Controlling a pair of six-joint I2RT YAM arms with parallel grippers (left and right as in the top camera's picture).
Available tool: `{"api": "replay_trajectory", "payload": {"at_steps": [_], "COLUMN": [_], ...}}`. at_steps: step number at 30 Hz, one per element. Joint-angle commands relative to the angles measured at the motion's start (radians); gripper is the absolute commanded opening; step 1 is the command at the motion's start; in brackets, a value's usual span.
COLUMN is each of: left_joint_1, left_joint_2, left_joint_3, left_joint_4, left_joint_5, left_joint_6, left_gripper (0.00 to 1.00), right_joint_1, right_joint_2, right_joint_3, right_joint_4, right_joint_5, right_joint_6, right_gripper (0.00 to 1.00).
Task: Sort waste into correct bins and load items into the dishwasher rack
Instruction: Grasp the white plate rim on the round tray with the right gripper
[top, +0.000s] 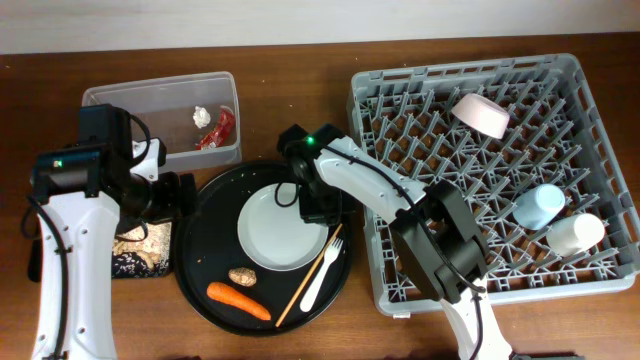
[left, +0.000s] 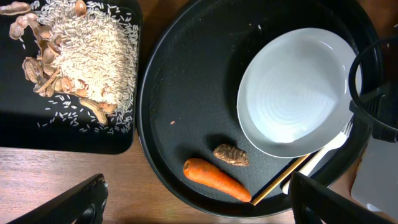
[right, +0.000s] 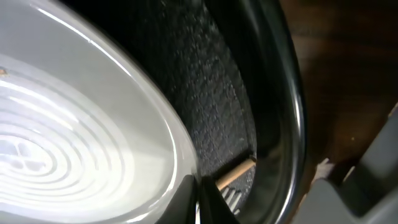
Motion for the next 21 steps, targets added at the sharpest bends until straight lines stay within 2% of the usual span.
{"api": "replay_trajectory", "payload": {"at_steps": [1, 2, 4, 11, 17, 21], "left_joint_1": [0.005, 0.005, 0.005, 0.005, 0.005, 0.005], "left_joint_2": [-0.008, -0.008, -0.008, -0.008, -0.008, -0.008], "left_joint_3": [-0.008, -0.008, -0.008, -0.008, -0.008, -0.008], "left_joint_4": [0.002, 0.002, 0.002, 0.002, 0.002, 0.002], "left_joint_5": [0.011, 0.011, 0.011, 0.011, 0.011, 0.011], "left_joint_6": [-0.003, -0.003, -0.003, -0.003, -0.003, -0.003], "left_gripper": [0.92, 0.92, 0.92, 0.93, 0.93, 0.93], "right_joint_1": [-0.005, -0.005, -0.006, -0.004, -0.003, -0.004], "right_joint_2": [-0.036, -0.035, -0.035, -0.034, -0.034, -0.034], "right_joint_3": [0.018, 0.016, 0.007, -0.026, -0.072, -0.086], "right_joint_4": [0.009, 0.014, 0.03, 0.058, 0.089, 0.104], "right_joint_5": [0.02, 0.02, 0.02, 0.016, 0.015, -0.002], "right_joint_6": [0.007, 0.007, 0.007, 0.015, 0.034, 0.033], "right_gripper": [0.11, 0.23, 0.27, 0.27, 0.25, 0.09]}}
